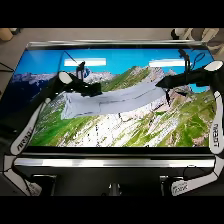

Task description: Fold the shirts.

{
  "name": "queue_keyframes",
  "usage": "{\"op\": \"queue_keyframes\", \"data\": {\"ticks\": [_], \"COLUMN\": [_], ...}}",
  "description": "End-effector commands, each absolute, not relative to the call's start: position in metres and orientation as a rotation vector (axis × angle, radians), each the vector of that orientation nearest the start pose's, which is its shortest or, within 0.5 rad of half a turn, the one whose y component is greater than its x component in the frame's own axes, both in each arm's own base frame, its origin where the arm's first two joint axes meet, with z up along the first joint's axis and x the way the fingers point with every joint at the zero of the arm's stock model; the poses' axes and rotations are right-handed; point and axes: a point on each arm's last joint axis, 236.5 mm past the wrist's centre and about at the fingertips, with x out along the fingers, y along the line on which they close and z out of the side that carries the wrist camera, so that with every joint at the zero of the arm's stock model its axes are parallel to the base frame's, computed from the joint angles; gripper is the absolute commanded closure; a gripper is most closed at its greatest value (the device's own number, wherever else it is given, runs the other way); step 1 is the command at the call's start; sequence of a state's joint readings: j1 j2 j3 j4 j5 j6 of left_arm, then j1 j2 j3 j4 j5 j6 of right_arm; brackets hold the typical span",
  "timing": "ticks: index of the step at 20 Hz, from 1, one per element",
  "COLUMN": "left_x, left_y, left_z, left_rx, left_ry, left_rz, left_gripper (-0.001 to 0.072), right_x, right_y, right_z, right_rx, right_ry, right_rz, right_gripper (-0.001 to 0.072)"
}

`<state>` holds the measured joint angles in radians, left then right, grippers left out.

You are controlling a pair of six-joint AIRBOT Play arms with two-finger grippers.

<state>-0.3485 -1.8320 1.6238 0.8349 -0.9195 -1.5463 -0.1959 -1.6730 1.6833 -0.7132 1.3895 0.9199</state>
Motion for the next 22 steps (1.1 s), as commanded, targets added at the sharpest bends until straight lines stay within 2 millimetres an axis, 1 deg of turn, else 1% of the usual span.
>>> {"op": "queue_keyframes", "data": {"ticks": [1, 2, 4, 6, 7, 8, 9, 10, 11, 12, 13, 14, 15, 16, 17, 18, 19, 20, 21, 22], "left_x": [0.472, 0.467, 0.452, 0.44, 0.44, 0.444, 0.452, 0.46, 0.472, 0.486, 0.5, 0.514, 0.525, 0.533, 0.536, 0.535, 0.53, 0.522, 0.512, 0.502], "left_y": [-0.39, -0.406, -0.43, -0.448, -0.451, -0.45, -0.444, -0.432, -0.414, -0.387, -0.358, -0.322, -0.284, -0.248, -0.212, -0.181, -0.155, -0.131, -0.114, -0.104], "left_z": [-0.025, -0.029, -0.044, -0.06, -0.063, -0.061, -0.051, -0.038, -0.021, -0.001, 0.023, 0.051, 0.082, 0.112, 0.145, 0.174, 0.199, 0.223, 0.242, 0.255], "left_rx": [-0.784, -0.831, -0.881, -0.919, -0.93, -0.913, -0.889, -0.851, -0.808, -0.75, -0.698, -0.652, -0.622, -0.605, -0.595, -0.586, -0.572, -0.552, -0.53, -0.506], "left_ry": [1.206, 1.212, 1.259, 1.295, 1.291, 1.266, 1.226, 1.183, 1.139, 1.084, 1.027, 0.962, 0.895, 0.829, 0.76, 0.702, 0.651, 0.606, 0.575, 0.557], "left_rz": [-0.649, -0.669, -0.685, -0.68, -0.673, -0.682, -0.703, -0.727, -0.73, -0.721, -0.706, -0.68, -0.648, -0.613, -0.578, -0.547, -0.519, -0.492, -0.473, -0.462], "left_gripper": [0.0679, 0.0679, 0.068, 0.068, 0.068, 0.0681, 0.0682, 0.0683, 0.0683, 0.0683, 0.0683, 0.0683, 0.0683, 0.0683, 0.0683, 0.0682, 0.0683, 0.0682, 0.0682, 0.0682], "right_x": [0.443, 0.433, 0.414, 0.4, 0.396, 0.395, 0.398, 0.407, 0.416, 0.424, 0.432, 0.438, 0.444, 0.45, 0.453, 0.456, 0.455, 0.451, 0.443, 0.434], "right_y": [0.135, 0.149, 0.171, 0.186, 0.188, 0.189, 0.186, 0.182, 0.182, 0.186, 0.195, 0.21, 0.23, 0.256, 0.284, 0.315, 0.347, 0.372, 0.398, 0.417], "right_z": [0.169, 0.186, 0.212, 0.23, 0.234, 0.234, 0.231, 0.23, 0.23, 0.231, 0.229, 0.225, 0.219, 0.211, 0.202, 0.188, 0.168, 0.143, 0.112, 0.083], "right_rx": [0.154, 0.133, 0.111, 0.102, 0.105, 0.106, 0.107, 0.105, 0.119, 0.143, 0.156, 0.162, 0.176, 0.202, 0.235, 0.272, 0.307, 0.33, 0.353, 0.373], "right_ry": [0.872, 0.846, 0.809, 0.783, 0.781, 0.784, 0.79, 0.779, 0.759, 0.739, 0.717, 0.7, 0.687, 0.676, 0.667, 0.663, 0.685, 0.727, 0.792, 0.855], "right_rz": [0.876, 0.887, 0.914, 0.932, 0.934, 0.929, 0.91, 0.876, 0.86, 0.86, 0.874, 0.9, 0.933, 0.969, 1.01, 1.051, 1.088, 1.11, 1.134, 1.155], "right_gripper": [0.0695, 0.0695, 0.0694, 0.0694, 0.0694, 0.0694, 0.0694, 0.0694, 0.0694, 0.0694, 0.0694, 0.0694, 0.0694, 0.0693, 0.0693, 0.0693, 0.0692, 0.0692, 0.0691, 0.0681]}}
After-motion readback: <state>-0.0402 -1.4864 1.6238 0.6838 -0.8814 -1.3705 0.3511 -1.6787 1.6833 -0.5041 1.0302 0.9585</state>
